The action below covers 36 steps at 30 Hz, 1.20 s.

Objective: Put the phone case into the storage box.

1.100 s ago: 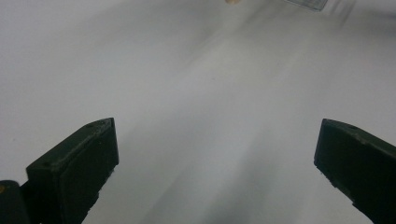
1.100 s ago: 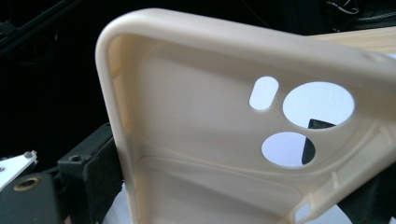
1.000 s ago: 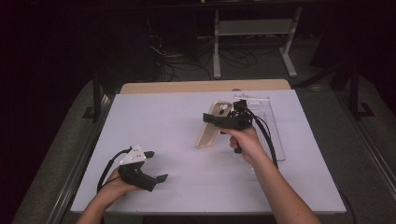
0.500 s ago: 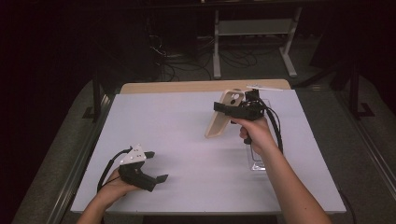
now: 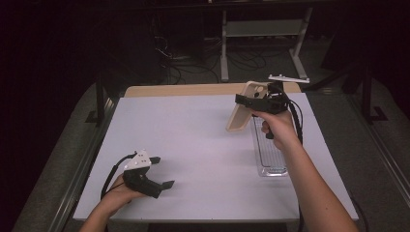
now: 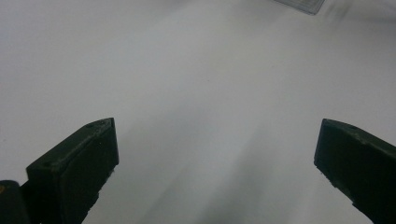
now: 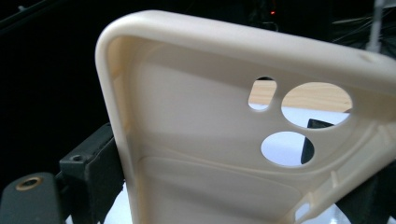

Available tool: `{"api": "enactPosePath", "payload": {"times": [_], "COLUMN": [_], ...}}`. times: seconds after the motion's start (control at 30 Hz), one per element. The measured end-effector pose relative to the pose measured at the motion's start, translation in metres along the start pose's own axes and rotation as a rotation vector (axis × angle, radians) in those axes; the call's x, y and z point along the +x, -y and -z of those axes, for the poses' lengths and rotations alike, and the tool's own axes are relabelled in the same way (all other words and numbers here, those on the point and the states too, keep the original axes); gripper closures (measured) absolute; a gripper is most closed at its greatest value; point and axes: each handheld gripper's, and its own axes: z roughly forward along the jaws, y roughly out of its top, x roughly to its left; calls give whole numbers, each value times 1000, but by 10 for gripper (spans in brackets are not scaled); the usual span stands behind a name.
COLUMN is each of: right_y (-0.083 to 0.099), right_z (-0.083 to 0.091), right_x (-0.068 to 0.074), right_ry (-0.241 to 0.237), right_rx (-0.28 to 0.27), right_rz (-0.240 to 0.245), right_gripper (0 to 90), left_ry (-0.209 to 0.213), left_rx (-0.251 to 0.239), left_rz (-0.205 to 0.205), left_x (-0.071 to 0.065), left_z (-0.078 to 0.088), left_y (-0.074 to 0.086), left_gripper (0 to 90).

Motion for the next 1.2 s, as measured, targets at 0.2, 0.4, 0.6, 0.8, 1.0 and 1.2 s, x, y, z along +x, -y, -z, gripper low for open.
{"api": "enactPosePath", "payload": {"times": [0.2, 0.4, 0.6, 0.8, 1.0, 1.2], "right_y": [-12, -22, -31, -35, -35, -34], "right_z": [8, 15, 22, 24, 23, 20], "right_x": [-5, -12, -21, -29, -37, -42], "right_ry": [65, 124, 172, 233, 283, 320], "right_rx": [-5, 2, 8, 35, 65, 92], "right_rz": [24, 38, 48, 59, 72, 67], "right_gripper": [92, 93, 93, 93, 93, 93], "left_ry": [6, 15, 16, 15, 14, 16], "left_rx": [-8, -28, -31, -25, -24, -14], "left_rz": [2, 20, 21, 16, 18, 15], "left_x": [1, -2, -3, -2, -2, -3], "left_z": [1, 1, 0, 0, 0, 0], "left_y": [0, -1, -1, -1, -1, -1], "left_gripper": [0, 0, 0, 0, 0, 0]}}
